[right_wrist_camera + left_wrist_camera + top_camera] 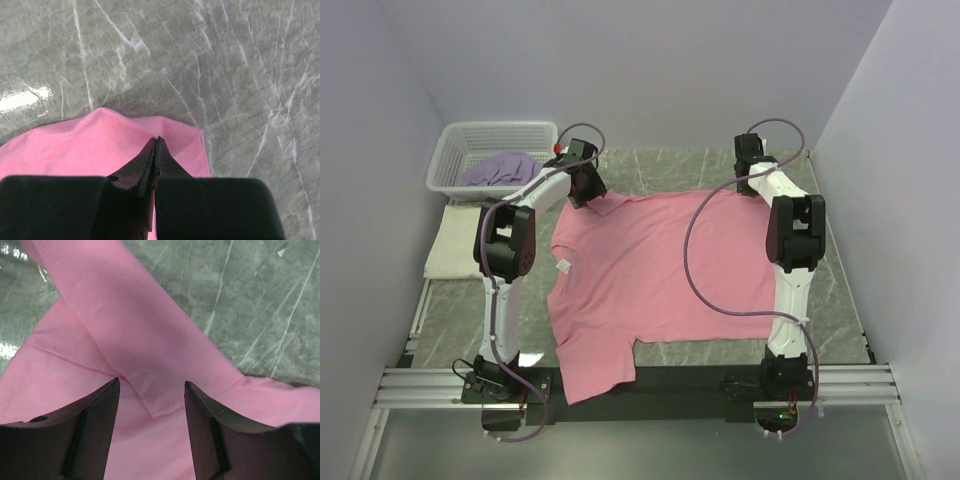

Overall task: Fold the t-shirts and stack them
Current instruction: Flatten the tshirt out

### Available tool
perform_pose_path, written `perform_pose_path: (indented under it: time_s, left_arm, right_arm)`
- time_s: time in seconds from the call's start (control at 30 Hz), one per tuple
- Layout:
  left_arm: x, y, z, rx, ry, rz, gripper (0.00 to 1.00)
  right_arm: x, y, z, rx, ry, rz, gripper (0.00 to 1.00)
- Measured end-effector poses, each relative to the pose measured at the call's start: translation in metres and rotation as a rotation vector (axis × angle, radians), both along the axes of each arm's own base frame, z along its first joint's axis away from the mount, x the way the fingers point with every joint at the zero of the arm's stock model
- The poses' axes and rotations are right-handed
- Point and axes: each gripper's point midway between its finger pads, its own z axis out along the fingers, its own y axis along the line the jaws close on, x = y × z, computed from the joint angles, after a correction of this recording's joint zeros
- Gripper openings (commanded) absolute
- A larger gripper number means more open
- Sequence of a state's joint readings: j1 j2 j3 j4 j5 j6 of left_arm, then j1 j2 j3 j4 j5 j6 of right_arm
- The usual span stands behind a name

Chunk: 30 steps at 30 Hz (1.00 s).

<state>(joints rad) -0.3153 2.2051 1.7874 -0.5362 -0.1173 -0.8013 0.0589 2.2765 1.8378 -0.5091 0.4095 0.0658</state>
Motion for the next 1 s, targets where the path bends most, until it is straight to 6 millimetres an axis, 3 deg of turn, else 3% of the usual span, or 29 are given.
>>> perform_pose_path:
  time_s: [0.2, 0.3, 0.43, 0.77, 1.0]
  left_arm:
    - [0.005, 0.0, -0.016, 0.015, 0.016, 0.007, 0.56]
    - [0.006, 0.0, -0.025, 0.02, 0.025, 0.007, 0.45]
    - [0.012, -0.001, -0.023, 0.015, 0.0, -0.001, 0.27]
    - [0.029, -0.009, -0.018, -0.005, -0.069, -0.027, 0.2]
    - [0.059, -0.029, 0.003, -0.094, -0.191, -0.054, 0.18]
  right_arm:
    - [-0.001, 0.0, -0.001, 0.002, 0.003, 0.002, 0.0]
    - [-0.003, 0.0, -0.004, 0.003, 0.011, 0.002, 0.0]
    - [-0.003, 0.001, -0.004, 0.005, 0.01, 0.004, 0.0]
    - [-0.003, 0.0, -0.004, 0.001, 0.012, 0.005, 0.0]
    - [-0.003, -0.002, -0.002, -0.01, 0.009, -0.003, 0.0]
